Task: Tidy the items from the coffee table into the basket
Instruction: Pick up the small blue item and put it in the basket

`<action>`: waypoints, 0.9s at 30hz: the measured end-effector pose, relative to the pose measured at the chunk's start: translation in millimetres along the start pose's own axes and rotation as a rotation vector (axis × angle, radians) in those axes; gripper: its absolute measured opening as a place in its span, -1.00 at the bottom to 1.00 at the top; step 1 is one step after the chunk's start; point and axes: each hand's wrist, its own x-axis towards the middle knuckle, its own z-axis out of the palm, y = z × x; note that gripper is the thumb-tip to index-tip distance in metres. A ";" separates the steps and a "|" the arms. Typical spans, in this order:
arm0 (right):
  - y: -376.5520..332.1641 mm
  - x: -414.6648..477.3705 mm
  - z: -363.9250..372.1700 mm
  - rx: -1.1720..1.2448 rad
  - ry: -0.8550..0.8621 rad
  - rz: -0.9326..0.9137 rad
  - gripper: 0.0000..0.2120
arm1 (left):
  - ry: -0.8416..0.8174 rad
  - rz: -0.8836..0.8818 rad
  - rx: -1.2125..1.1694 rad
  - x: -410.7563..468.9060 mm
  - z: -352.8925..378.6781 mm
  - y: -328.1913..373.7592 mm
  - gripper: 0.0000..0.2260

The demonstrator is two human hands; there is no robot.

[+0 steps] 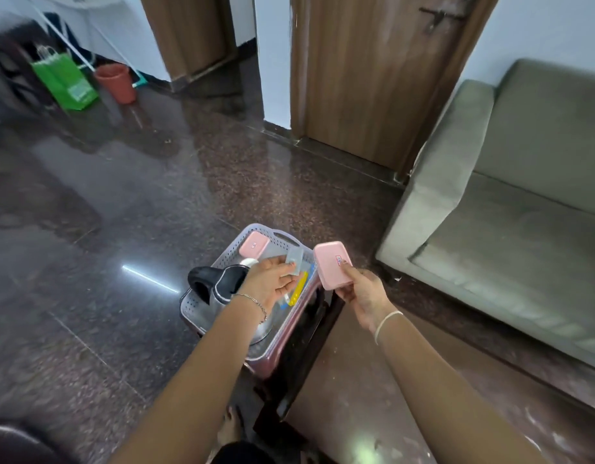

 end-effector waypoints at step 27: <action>70.5 203.3 138.7 -1.068 0.190 -0.075 -0.76 | -0.007 -0.311 0.333 224.0 -135.9 77.8 -0.80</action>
